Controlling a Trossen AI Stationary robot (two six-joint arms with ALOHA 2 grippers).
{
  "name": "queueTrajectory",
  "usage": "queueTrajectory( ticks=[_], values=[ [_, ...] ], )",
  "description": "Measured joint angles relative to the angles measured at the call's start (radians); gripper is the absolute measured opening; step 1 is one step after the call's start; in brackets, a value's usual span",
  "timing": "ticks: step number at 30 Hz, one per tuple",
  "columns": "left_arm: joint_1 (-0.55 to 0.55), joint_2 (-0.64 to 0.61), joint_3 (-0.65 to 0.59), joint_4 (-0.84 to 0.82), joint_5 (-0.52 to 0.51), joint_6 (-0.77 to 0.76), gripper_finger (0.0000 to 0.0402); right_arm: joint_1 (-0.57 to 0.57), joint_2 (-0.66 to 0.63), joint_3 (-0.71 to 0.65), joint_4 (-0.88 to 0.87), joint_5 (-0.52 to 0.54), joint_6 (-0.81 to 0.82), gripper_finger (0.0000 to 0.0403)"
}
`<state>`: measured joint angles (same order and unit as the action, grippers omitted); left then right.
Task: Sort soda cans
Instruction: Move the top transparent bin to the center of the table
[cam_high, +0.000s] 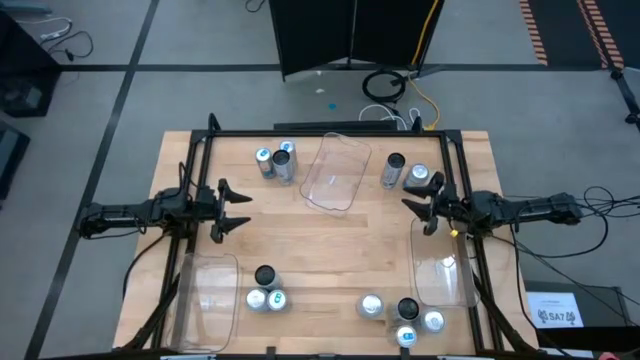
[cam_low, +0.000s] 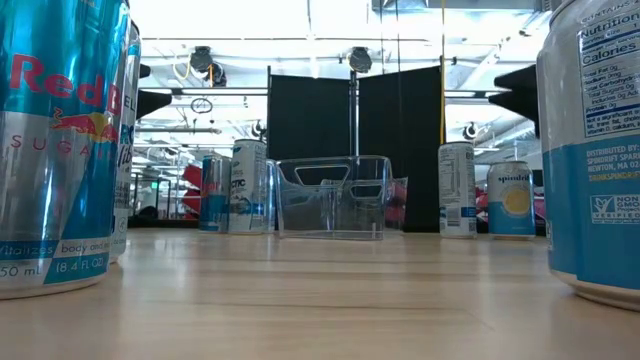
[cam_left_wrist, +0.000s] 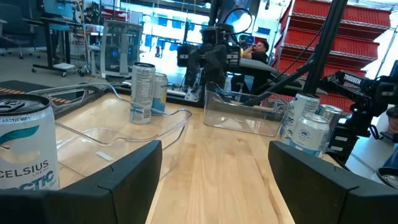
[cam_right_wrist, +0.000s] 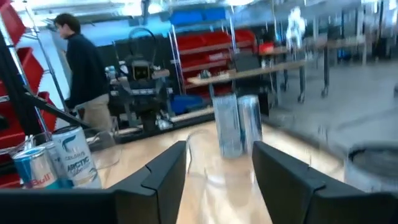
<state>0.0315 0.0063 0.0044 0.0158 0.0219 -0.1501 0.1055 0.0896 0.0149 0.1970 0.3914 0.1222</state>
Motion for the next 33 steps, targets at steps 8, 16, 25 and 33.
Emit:
queueTrajectory(
  ticks=[8, 16, 25, 33],
  values=[
    [0.0, 0.0, 0.0, 0.0, 0.0, 0.0, 0.0304, 0.0, 0.327, 0.274, -0.036, 0.224, -0.129, 0.0176],
    [0.0, 0.0, 0.0, 0.0, 0.0, 0.0, 0.0304, -0.029, 0.82, 0.75, -0.41, 0.491, 0.334, 0.0176],
    [0.0, 0.0, 0.0, 0.0, 0.0, 0.0, 0.0304, -0.179, 1.282, 1.268, -1.061, 0.151, 1.003, 0.0176],
    [0.0, 0.0, 0.0, 0.0, 0.0, 0.0, 0.0304, -0.299, 1.526, 1.454, -1.274, -0.196, 1.389, 0.0176]
  ],
)
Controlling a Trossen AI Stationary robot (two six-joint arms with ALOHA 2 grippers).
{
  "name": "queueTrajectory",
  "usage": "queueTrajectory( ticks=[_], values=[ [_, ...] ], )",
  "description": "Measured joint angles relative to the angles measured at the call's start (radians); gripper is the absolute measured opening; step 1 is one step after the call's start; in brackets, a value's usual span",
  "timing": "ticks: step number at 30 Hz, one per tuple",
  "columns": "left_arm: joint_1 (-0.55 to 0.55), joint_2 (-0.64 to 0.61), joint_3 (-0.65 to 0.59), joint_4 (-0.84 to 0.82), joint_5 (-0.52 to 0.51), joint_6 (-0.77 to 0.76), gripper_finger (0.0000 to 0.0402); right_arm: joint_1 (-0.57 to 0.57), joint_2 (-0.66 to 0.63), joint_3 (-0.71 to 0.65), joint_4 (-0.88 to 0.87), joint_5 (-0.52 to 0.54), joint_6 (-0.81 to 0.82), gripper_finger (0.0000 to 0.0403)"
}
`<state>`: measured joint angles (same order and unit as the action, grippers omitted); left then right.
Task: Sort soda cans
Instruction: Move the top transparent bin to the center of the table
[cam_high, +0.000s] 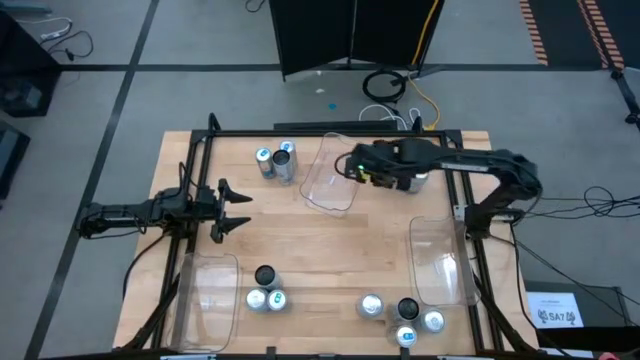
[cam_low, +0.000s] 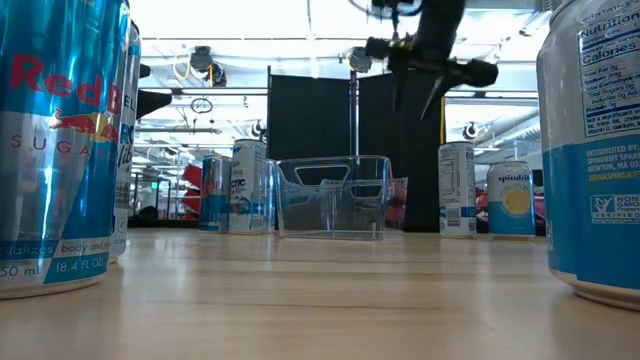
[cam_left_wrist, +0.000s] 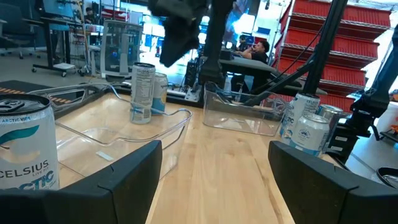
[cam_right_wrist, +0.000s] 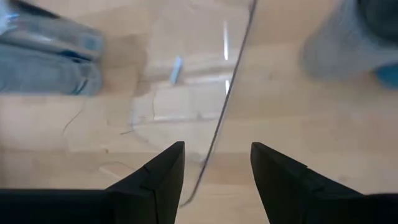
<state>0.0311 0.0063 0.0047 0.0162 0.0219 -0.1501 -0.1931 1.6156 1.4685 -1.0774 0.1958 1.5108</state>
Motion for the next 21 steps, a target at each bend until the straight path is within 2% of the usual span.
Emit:
queueTrajectory(
  ticks=[10, 16, 18, 21],
  values=[
    [0.0, 0.0, 0.0, 0.0, 0.0, 0.0, 0.0304, -0.02, 0.16, 0.0, 0.049, -0.124, 0.13, 0.0176],
    [0.0, 0.0, 0.0, 0.0, 0.0, 0.0, 0.0304, -0.02, 0.248, 0.0, 0.069, -0.127, 0.13, 0.0173],
    [0.0, 0.0, 0.0, 0.0, 0.0, 0.0, 0.0304, -0.024, 0.272, 0.0, 0.067, -0.167, 0.12, 0.0157],
    [0.0, 0.0, 0.0, 0.0, 0.0, 0.0, 0.0304, -0.028, 0.302, 0.0, 0.071, -0.178, 0.097, 0.01]
  ],
)
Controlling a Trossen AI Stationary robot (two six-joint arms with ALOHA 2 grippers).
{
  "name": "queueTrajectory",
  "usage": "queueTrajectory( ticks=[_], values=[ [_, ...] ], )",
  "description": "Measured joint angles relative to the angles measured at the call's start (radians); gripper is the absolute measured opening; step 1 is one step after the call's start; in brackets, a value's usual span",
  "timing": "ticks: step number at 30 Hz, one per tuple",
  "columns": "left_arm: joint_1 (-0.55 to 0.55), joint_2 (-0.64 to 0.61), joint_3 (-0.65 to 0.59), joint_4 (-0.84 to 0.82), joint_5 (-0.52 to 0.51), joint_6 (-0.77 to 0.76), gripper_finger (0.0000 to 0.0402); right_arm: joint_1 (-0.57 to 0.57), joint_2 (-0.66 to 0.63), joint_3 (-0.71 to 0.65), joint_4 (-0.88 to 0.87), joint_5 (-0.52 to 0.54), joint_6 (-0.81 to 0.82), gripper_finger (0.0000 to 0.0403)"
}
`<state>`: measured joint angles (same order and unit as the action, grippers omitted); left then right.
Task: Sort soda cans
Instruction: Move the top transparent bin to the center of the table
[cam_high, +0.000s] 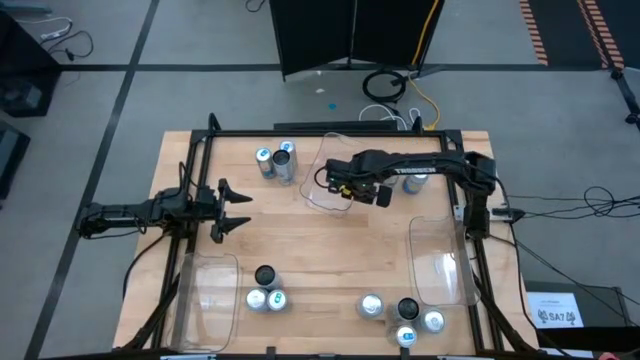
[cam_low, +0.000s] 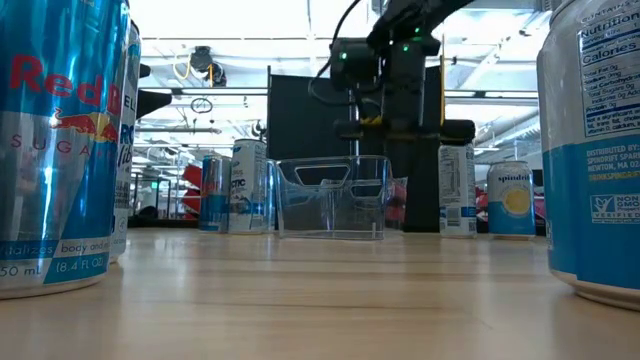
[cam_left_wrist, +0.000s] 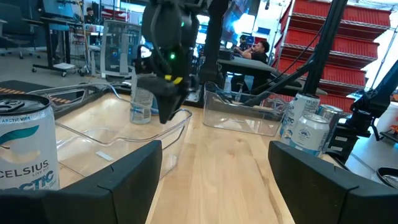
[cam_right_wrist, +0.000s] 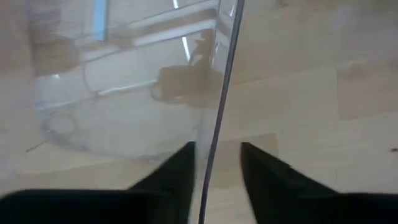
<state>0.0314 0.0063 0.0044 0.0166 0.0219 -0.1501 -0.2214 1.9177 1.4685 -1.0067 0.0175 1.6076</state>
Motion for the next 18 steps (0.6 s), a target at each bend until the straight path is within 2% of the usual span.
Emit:
queueTrajectory(
  ticks=[3, 4, 6, 11, 18],
  values=[
    [0.0, 0.0, 0.0, 0.0, 0.0, 0.0, 0.0304, 0.012, 0.011, 0.0, 0.036, 0.009, -0.011, 0.0023],
    [0.0, 0.0, 0.0, 0.0, 0.0, 0.0, 0.0304, 0.019, 0.01, 0.0, 0.043, 0.011, -0.016, 0.0013],
    [0.0, 0.0, 0.0, 0.0, 0.0, -0.029, 0.0304, 0.033, 0.005, 0.0, 0.043, 0.002, -0.015, 0.0009],
    [0.0, 0.0, 0.0, 0.0, 0.002, -0.254, 0.0304, 0.119, -0.052, -0.001, -0.017, 0.008, -0.001, 0.0002],
    [0.0, 0.0, 0.0, 0.0, 0.001, -0.287, 0.0304, 0.283, -0.093, -0.001, -0.079, 0.028, 0.097, 0.0001]
  ],
)
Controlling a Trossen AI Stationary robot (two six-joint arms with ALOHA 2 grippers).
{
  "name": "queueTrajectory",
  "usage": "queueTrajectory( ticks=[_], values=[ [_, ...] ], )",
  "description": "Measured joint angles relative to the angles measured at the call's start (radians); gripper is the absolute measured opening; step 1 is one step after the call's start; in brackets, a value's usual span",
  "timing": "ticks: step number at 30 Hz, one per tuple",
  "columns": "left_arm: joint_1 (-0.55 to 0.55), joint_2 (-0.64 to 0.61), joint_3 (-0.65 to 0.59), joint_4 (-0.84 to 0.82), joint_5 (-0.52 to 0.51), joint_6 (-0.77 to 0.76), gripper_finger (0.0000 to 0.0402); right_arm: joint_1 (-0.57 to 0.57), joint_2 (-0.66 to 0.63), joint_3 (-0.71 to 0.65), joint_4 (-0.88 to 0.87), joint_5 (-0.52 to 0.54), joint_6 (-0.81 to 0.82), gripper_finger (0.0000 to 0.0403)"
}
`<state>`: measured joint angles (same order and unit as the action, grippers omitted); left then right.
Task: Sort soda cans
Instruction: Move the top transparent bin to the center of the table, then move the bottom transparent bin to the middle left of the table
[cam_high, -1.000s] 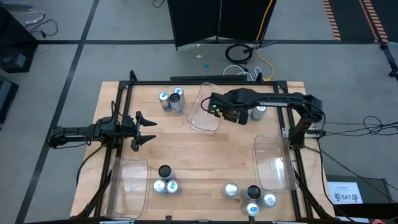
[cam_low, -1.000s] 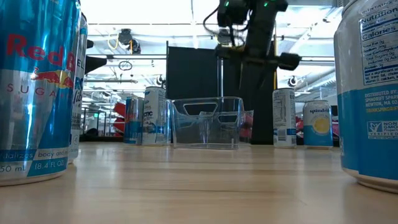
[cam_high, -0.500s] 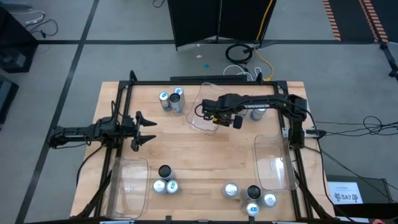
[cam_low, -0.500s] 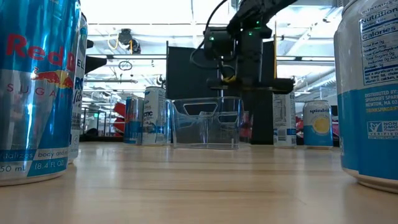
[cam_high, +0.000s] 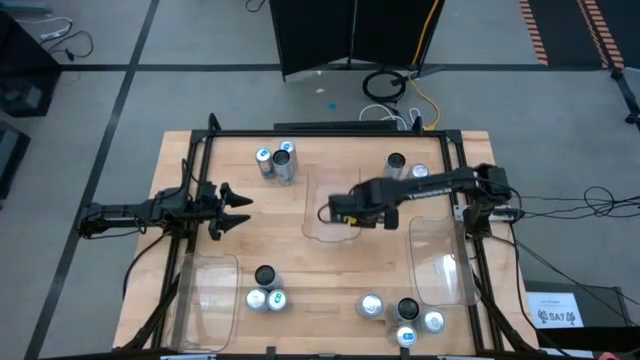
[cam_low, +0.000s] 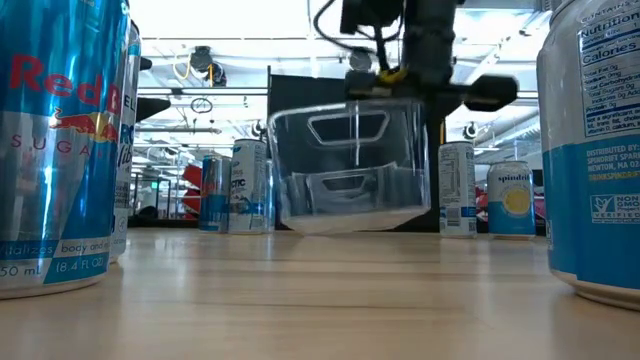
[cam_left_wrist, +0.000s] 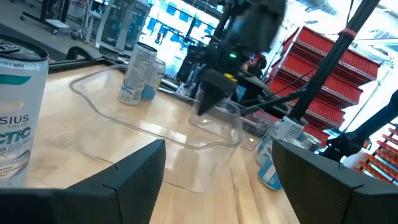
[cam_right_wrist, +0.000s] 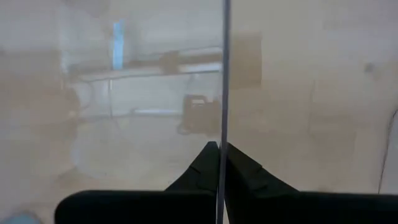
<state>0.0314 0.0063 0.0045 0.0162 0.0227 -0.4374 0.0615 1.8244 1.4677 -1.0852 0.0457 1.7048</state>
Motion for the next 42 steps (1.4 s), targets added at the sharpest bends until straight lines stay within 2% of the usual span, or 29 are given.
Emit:
queueTrajectory(
  ticks=[6, 9, 13, 18, 42],
  values=[
    [0.0, 0.0, 0.0, 0.003, -0.028, 0.005, 0.0304, 0.102, 0.011, 0.0, 0.003, 0.01, 0.05, 0.0001],
    [0.0, 0.0, 0.0, 0.004, -0.032, -0.001, 0.0304, 0.123, 0.01, 0.0, -0.013, 0.055, 0.059, 0.0],
    [0.0, 0.0, 0.0, 0.006, -0.041, -0.001, 0.0304, 0.121, 0.01, 0.0, -0.02, 0.061, 0.076, 0.0],
    [0.0, 0.0, 0.0, 0.012, -0.105, -0.001, 0.0304, 0.108, 0.011, 0.0, -0.01, 0.066, 0.064, 0.0],
    [0.0, 0.0, 0.0, 0.025, -0.098, -0.003, 0.0304, 0.111, 0.01, 0.0, 0.027, 0.067, 0.102, 0.0044]
  ],
)
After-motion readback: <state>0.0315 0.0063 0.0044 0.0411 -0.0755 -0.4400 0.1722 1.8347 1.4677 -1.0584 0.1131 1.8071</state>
